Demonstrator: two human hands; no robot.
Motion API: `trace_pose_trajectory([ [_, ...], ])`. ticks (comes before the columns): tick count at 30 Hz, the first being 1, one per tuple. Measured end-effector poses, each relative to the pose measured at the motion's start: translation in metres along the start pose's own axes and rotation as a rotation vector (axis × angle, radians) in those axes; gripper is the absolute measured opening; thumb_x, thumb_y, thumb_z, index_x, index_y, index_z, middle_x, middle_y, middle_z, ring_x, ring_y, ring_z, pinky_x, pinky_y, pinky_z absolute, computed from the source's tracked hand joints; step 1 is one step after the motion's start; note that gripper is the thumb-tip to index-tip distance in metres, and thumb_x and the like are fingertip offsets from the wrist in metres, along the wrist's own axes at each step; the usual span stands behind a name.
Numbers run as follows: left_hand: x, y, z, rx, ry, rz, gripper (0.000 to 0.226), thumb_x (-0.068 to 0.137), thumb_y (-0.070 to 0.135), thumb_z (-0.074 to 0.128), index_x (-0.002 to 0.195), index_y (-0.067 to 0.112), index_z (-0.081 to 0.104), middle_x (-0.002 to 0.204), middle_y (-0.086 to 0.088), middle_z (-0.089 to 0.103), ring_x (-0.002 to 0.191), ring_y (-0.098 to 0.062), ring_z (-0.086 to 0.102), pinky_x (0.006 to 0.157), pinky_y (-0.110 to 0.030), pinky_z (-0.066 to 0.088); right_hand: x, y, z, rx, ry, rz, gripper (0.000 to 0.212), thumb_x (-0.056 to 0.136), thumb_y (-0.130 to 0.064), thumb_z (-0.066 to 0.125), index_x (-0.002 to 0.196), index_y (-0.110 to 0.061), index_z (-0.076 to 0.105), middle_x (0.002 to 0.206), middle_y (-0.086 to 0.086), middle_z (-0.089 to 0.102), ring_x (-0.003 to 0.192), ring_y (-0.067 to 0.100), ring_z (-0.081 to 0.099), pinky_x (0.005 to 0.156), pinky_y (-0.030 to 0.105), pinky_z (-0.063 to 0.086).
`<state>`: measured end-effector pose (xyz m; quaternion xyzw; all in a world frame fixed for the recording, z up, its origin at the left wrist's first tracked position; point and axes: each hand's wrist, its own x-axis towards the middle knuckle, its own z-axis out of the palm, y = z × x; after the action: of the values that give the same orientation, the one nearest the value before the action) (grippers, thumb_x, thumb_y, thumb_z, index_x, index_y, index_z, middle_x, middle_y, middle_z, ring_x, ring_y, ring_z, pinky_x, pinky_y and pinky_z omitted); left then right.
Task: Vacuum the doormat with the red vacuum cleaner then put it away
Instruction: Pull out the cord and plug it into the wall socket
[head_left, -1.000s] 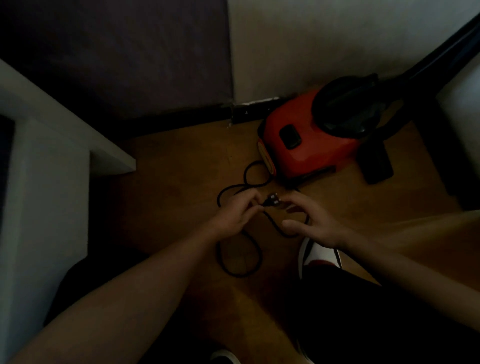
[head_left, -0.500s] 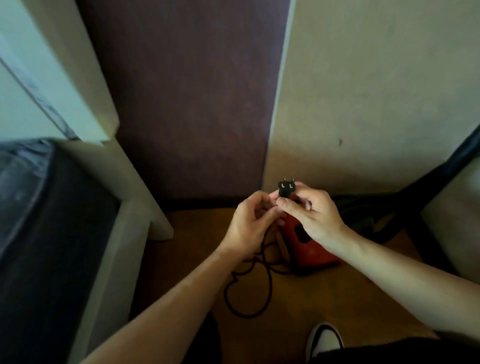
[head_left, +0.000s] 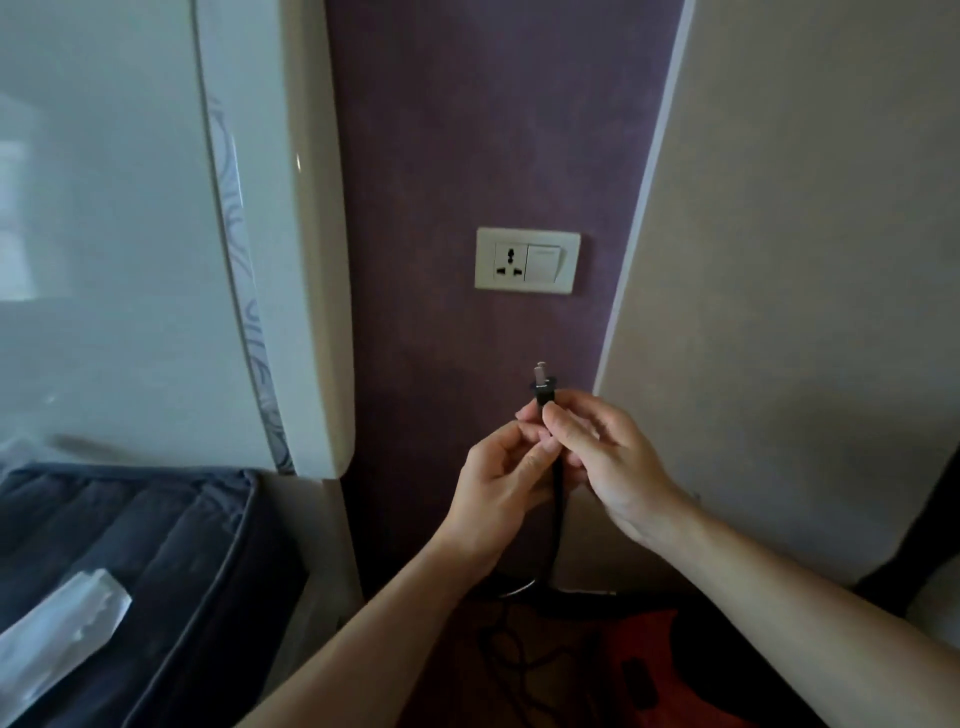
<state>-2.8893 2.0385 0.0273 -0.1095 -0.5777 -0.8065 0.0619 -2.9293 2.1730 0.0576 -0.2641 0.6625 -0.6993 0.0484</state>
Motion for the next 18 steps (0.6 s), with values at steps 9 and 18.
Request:
trace_pose_trajectory([
  [9,0.029,0.043,-0.028,0.309,0.026,0.100,0.024,0.090,0.025,0.071,0.106,0.007,0.065,0.091,-0.012,0.071,0.086,-0.019,0.064,0.075,-0.027,0.052,0.037,-0.030,0.008,-0.101,0.147,-0.189,0.009,0.094,-0.014,0.069,0.093,-0.005,0.070,0.080,0.006,0.075,0.079,0.011,0.069,0.077,0.019,0.054],
  [18,0.089,0.101,-0.068,0.949,0.143,0.373,0.036,0.083,0.042,0.061,0.113,0.024,0.066,0.112,0.009,0.064,0.106,-0.001,0.060,0.094,-0.027,0.048,0.059,-0.024,0.009,-0.220,0.264,-0.123,0.015,0.099,-0.025,0.066,0.088,-0.015,0.068,0.063,-0.001,0.063,0.052,0.020,0.061,0.051,0.054,0.059],
])
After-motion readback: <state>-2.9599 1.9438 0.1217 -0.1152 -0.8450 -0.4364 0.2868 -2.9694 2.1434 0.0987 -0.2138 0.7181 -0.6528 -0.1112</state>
